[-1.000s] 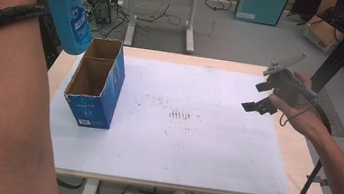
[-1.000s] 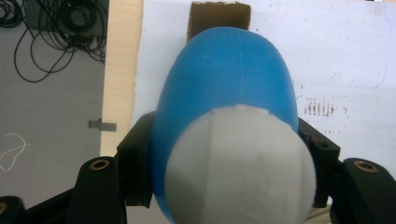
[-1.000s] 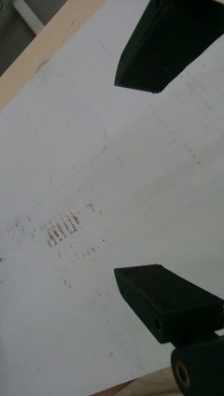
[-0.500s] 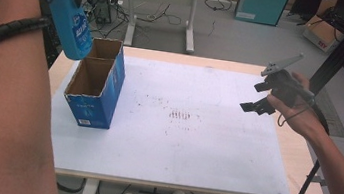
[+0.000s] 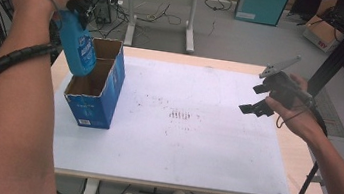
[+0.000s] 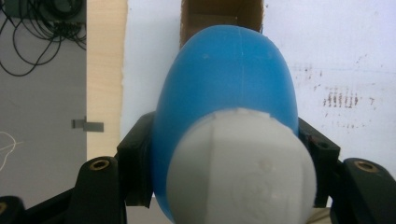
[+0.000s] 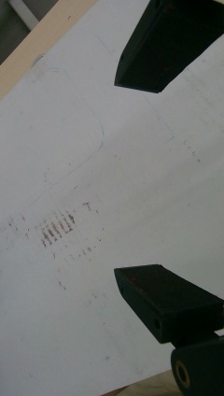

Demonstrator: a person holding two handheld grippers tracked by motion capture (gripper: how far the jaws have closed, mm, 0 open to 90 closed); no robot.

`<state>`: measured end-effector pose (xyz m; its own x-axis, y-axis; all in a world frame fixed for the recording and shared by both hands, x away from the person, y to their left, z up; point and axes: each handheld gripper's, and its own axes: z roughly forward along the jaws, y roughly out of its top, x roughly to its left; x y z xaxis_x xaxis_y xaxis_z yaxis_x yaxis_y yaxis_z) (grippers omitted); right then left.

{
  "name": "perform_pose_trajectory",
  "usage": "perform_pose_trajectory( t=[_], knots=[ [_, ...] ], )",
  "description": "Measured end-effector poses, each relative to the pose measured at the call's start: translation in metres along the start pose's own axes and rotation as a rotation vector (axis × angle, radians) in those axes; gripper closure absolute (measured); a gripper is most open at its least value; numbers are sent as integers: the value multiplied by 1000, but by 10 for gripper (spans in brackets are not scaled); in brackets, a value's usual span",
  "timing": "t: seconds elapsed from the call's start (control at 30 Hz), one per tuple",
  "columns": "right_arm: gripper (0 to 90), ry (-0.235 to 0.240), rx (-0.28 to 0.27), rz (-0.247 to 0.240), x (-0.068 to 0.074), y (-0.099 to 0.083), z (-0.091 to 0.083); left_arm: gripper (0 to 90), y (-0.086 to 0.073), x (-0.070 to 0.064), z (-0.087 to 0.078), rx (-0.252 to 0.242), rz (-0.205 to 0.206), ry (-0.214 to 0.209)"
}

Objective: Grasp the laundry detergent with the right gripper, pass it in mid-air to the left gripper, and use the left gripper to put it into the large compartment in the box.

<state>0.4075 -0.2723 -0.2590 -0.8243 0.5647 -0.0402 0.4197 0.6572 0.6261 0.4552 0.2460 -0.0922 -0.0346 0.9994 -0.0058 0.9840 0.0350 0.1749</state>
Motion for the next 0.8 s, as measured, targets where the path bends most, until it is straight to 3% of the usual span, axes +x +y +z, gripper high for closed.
perform_pose_trajectory(
  t=[0.8],
  knots=[
    [78,6,17,-4,-2,-5,9,368,-8,-6,70,-10,36,-18]
  ],
)
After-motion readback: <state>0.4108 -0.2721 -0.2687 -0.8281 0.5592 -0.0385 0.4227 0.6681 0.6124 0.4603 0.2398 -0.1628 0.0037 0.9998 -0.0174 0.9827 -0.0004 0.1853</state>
